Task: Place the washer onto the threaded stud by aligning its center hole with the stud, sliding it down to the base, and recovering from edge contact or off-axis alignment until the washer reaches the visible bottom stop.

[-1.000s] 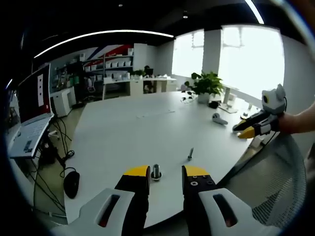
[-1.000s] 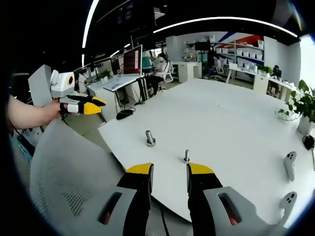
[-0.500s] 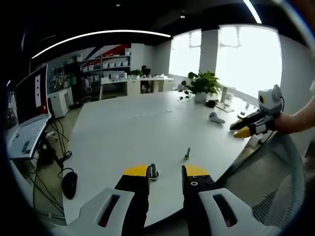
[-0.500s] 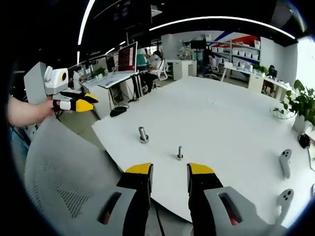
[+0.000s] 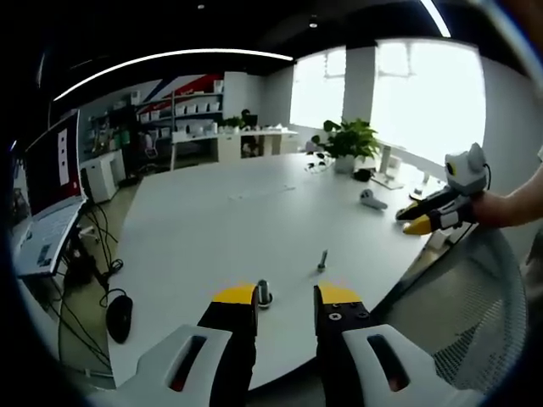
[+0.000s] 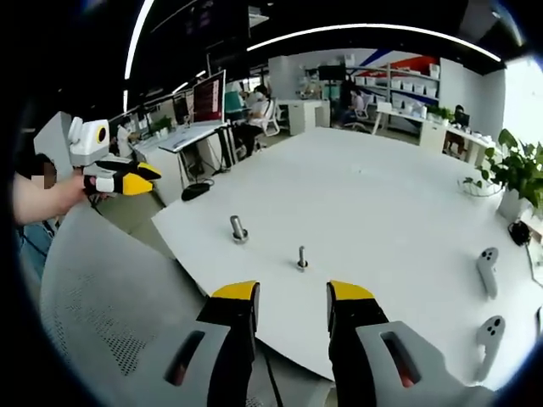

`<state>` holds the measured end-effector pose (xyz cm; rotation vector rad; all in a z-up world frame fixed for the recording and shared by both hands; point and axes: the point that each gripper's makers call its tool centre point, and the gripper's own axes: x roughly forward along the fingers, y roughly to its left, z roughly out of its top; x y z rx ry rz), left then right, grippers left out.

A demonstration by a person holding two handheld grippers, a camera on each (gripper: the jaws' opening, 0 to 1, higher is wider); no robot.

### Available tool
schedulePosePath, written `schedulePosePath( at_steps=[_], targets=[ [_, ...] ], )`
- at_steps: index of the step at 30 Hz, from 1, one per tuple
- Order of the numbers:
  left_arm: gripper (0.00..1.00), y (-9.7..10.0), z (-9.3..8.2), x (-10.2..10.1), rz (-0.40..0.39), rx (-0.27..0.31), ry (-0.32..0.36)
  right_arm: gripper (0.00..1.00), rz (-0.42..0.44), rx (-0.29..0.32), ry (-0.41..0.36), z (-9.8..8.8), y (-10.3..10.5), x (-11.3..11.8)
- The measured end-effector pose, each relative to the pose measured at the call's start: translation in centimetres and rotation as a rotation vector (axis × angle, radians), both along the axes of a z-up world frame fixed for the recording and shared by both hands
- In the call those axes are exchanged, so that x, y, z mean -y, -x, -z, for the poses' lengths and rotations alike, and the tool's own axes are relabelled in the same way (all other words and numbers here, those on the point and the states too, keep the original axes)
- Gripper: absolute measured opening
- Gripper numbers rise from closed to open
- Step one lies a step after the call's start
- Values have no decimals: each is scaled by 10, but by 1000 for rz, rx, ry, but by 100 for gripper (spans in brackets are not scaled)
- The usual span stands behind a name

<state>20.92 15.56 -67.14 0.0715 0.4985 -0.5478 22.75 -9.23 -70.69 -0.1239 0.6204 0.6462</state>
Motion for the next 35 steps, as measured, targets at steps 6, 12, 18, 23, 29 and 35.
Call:
schedulePosePath(
  at_steps=[6,12,18,23,29,35],
  targets=[
    [24,2,3,1,2,-11,-12,34,-6,5,1,0,2,-1],
    [23,1,5,0,6,-14,-18,34,-16,-8,2,2,1,-3],
    [23,1,4,-2,-1,-12,-16,34,-12,-11,2,2,2,-2],
    [23,2,9,1,17,-32,-24,33,-28,-21,14,5,3,-5],
    [23,3,7,2,15,-24,-30,33,-20,-30,11,7,4,-3],
    [23,4,9,3,22,-30,-32,32,-27,-32,14,7,4,-3]
  ],
)
